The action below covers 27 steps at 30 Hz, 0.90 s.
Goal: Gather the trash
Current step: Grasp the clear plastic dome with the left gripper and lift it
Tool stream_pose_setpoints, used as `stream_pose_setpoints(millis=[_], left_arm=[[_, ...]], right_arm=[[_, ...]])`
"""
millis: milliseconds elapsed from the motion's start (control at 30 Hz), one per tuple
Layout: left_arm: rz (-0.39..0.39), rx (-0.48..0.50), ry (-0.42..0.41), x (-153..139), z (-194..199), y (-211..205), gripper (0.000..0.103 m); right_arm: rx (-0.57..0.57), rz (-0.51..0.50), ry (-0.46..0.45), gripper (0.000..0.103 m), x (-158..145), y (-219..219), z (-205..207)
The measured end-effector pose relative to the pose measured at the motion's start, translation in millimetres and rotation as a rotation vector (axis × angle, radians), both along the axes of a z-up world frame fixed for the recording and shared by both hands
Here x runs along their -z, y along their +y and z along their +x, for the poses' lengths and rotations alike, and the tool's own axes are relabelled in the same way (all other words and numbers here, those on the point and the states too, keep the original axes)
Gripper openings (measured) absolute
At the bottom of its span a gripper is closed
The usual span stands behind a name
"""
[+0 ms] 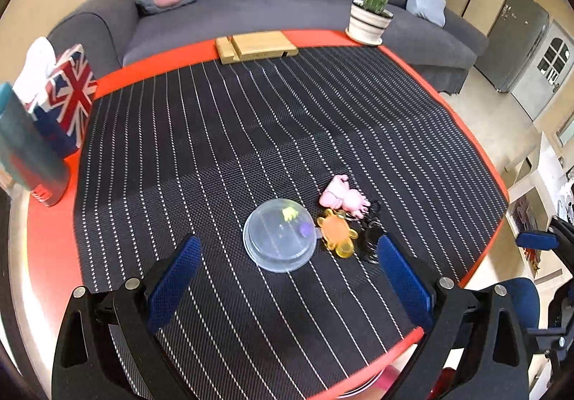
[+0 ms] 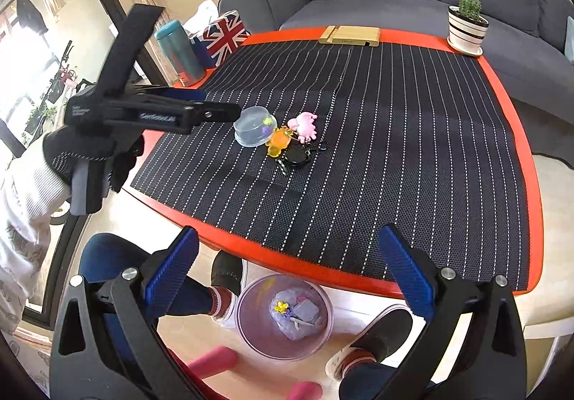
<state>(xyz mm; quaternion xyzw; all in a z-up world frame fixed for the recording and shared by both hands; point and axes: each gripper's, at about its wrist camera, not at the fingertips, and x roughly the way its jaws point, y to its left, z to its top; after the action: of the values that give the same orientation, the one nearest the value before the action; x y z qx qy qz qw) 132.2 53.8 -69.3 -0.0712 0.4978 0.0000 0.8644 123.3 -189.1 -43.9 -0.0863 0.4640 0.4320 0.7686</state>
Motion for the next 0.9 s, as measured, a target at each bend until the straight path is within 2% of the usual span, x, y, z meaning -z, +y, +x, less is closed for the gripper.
stream_pose_setpoints(millis=[333, 400, 467, 633, 733, 900], left_arm=[[-0.007, -0.003, 0.065, 29.2, 20.5, 4.4, 0.094], [-0.022, -0.001, 0.081, 35.1, 22.1, 5.4, 0.079], [-0.03, -0.002, 0.093, 39.1, 23.0, 6.4, 0.074], [-0.048, 0.007, 0.104, 45.4, 24.1, 6.8, 0.069], [-0.043, 0.001, 0.102, 47.6, 23.6, 8.4, 0.057], [-0.053, 0.0, 0.089, 47.9, 23.7, 10.0, 0.057]], right_arm=[[0.016, -0.006, 0.017, 0.098, 8.5, -4.9, 9.6], [0.015, -0.007, 0.021, 0.098, 10.5, -4.0, 10.7], [0.012, -0.009, 0.024, 0.098, 12.1, -2.7, 11.2], [0.008, -0.011, 0.028, 0.098, 13.7, 0.3, 12.4], [0.004, -0.015, 0.028, 0.098, 14.0, 2.7, 12.3], [0.0, -0.018, 0.024, 0.098, 13.3, 5.8, 12.5]])
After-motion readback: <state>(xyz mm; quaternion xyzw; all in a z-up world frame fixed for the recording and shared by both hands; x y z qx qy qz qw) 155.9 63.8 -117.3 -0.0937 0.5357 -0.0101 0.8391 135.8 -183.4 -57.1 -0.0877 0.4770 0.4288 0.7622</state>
